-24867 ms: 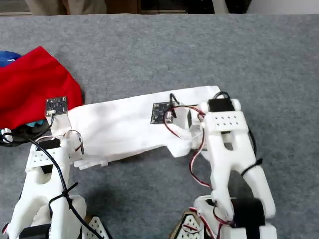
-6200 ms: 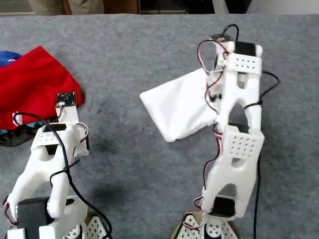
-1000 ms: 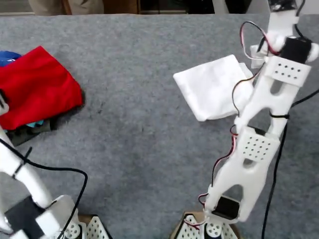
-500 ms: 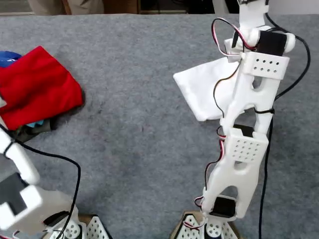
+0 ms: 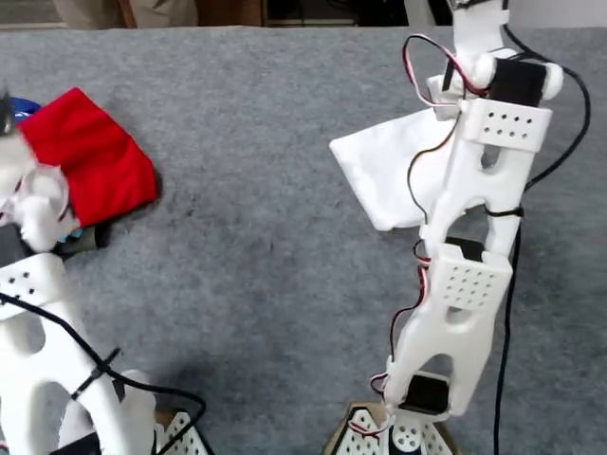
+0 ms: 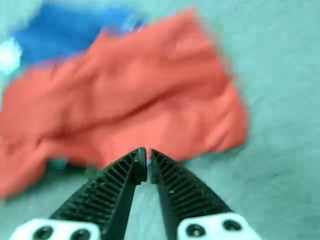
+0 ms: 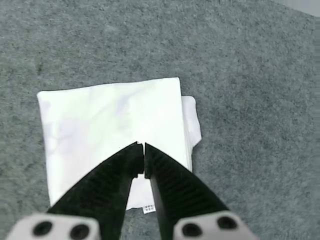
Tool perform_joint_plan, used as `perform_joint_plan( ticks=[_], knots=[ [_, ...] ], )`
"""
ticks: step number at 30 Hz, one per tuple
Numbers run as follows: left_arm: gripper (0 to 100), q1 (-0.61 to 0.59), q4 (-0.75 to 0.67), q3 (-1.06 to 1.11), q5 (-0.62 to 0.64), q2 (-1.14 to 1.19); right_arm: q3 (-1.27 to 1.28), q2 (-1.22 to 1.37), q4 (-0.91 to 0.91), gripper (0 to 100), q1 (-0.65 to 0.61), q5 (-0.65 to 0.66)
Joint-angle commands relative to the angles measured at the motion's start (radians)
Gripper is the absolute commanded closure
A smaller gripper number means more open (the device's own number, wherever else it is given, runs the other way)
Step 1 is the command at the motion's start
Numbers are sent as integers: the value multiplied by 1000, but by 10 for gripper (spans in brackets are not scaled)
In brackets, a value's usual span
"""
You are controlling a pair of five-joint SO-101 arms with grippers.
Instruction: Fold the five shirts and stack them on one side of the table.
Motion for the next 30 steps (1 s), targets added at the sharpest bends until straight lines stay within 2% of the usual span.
perform_joint_plan(
  ticks=[1,5,9,12,16,19,23,25,28,30],
  knots=[
    [827,-285,-20,92,11,-47,2,-53,26,985,31,8],
    [771,-612,-21,107,23,-71,65,-53,26,985,13,28],
    [769,-760,-49,169,-8,-58,110,-53,20,985,-22,28],
    [771,-758,-233,293,51,-21,111,-53,18,985,-54,28],
    [771,-677,-628,471,193,48,110,-53,18,985,-91,28],
    [771,-606,-832,542,204,101,110,-54,20,985,-104,26],
    [781,-575,-951,552,212,206,114,-58,23,985,-97,23],
    [831,-574,-996,532,213,263,116,-58,25,985,-87,23],
    [916,-575,-1008,476,213,341,116,-58,25,985,-74,23],
    [924,-585,-1007,448,213,371,116,-58,25,985,-73,25]
  ],
)
